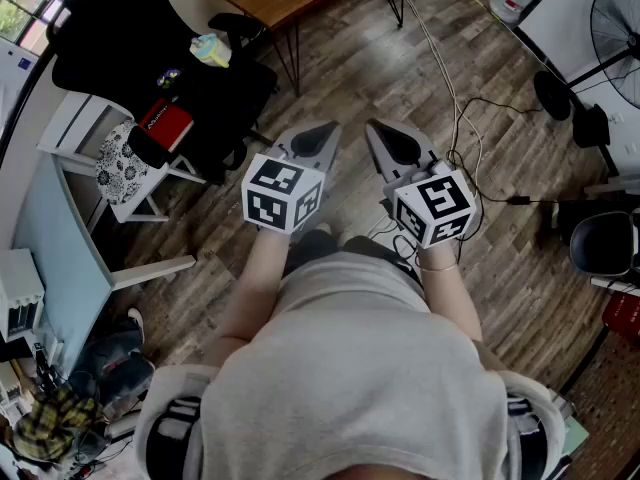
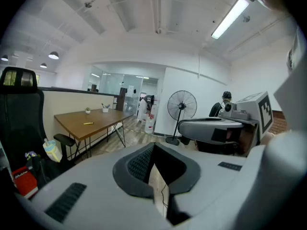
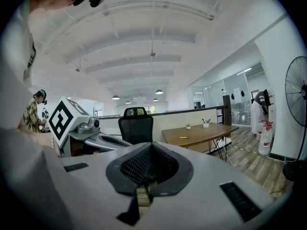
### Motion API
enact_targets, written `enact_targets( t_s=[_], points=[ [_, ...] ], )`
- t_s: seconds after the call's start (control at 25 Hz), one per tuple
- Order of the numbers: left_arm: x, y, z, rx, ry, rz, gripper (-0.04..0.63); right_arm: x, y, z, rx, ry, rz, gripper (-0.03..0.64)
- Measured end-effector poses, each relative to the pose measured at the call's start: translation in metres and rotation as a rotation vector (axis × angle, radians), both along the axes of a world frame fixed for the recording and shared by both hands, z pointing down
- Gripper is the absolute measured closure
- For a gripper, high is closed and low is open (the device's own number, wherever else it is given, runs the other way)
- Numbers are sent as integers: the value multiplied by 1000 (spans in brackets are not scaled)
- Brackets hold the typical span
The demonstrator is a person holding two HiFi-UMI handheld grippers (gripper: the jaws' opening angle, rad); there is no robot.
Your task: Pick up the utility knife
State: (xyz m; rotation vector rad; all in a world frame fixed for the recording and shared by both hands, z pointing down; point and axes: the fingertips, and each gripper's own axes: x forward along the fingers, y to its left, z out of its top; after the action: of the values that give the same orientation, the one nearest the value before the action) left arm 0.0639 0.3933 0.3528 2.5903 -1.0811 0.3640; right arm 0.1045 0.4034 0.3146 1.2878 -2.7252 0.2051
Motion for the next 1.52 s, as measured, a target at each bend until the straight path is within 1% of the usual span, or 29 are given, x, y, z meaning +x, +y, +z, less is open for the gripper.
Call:
enact_targets(
  t_s=[0.16, 0.68, 0.88, 1.12, 1.2, 1.32, 1.4, 1.44, 1.48, 1.52],
  points=[
    [-3, -5, 2, 1, -8, 11, 581, -5, -4, 2, -2, 1, 0, 607],
    [-23, -12, 2, -7, -21, -6, 581, -26, -9, 3, -1, -12, -35, 607],
    [-22, -13, 1, 6, -28, 1, 581, -30, -8, -2, 1, -62, -48, 607],
    [-11, -9, -5, 62, -27, 38, 581, -24, -8, 4, -16, -77, -62, 607],
    [-10, -11, -3, 70, -38, 26, 581, -22, -9, 6, -20, -78, -63, 607],
    [-9, -13, 1, 87, -83, -27, 581, -14, -9, 8, -24, -77, -64, 607],
    [-6, -12, 3, 92, -96, -48, 580, -6, -9, 10, -26, -81, -61, 607],
    [-4, -11, 3, 91, -92, -50, 574, -3, -9, 11, -28, -84, -59, 607],
    [-2, -11, 4, 88, -85, -50, 517, 1, -9, 13, -31, -88, -57, 607],
    [-1, -10, 4, 86, -79, -52, 508, 3, -10, 15, -36, -91, -56, 607]
  ],
)
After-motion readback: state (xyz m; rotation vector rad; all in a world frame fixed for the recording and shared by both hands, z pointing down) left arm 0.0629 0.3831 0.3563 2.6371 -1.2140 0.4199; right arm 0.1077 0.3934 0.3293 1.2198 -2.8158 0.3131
